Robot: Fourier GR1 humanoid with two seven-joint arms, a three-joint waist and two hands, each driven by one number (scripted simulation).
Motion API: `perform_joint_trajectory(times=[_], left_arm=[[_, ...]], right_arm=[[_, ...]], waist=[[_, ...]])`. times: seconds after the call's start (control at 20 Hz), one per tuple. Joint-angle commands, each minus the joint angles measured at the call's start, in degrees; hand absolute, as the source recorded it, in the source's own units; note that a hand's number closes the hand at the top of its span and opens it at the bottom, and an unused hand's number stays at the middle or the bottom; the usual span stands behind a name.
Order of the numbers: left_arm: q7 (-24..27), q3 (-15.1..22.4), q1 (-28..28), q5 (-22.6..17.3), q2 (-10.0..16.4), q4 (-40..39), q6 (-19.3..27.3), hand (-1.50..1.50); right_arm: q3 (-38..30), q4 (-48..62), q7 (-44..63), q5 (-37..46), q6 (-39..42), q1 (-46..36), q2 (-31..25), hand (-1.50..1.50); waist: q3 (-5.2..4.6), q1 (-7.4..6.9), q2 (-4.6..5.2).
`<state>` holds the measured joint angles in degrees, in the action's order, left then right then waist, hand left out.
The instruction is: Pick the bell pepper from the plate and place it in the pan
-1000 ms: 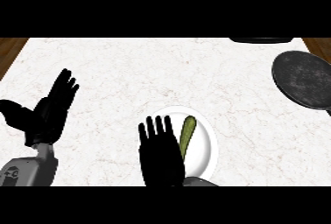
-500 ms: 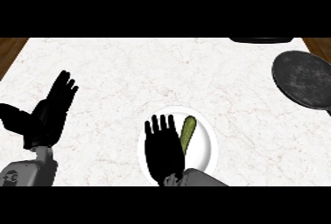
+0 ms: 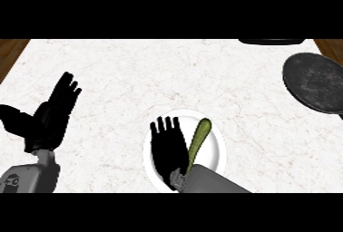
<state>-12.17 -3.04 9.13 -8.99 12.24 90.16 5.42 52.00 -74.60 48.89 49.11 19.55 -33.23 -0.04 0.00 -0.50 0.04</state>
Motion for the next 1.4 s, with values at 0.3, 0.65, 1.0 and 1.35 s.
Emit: perform_joint_trajectory(times=[0.3,0.65,1.0,1.35], left_arm=[[-2.48,0.29,-0.24,0.96,-0.86,3.12,-0.28,0.0],[1.08,-3.69,4.2,0.66,0.62,-5.36,-2.58,0.0],[-3.79,-3.48,-0.14,-0.39,0.83,2.84,-1.84,0.0],[-2.52,-2.28,-0.46,1.77,-0.37,2.39,-0.54,0.0]], right_arm=[[4.64,10.93,-10.02,-0.46,-11.19,-3.56,0.03,1.5],[1.01,9.62,-11.12,-1.89,-11.84,-4.83,0.03,1.5],[-11.22,-4.14,-22.11,-9.12,-10.53,6.94,-21.06,1.5],[-20.49,-20.5,-25.28,-6.3,-13.86,7.74,-36.46,1.5]], waist=[[0.01,-0.39,0.03],[0.0,0.0,0.08],[0.06,1.96,-0.33],[-0.03,2.43,-0.67]])
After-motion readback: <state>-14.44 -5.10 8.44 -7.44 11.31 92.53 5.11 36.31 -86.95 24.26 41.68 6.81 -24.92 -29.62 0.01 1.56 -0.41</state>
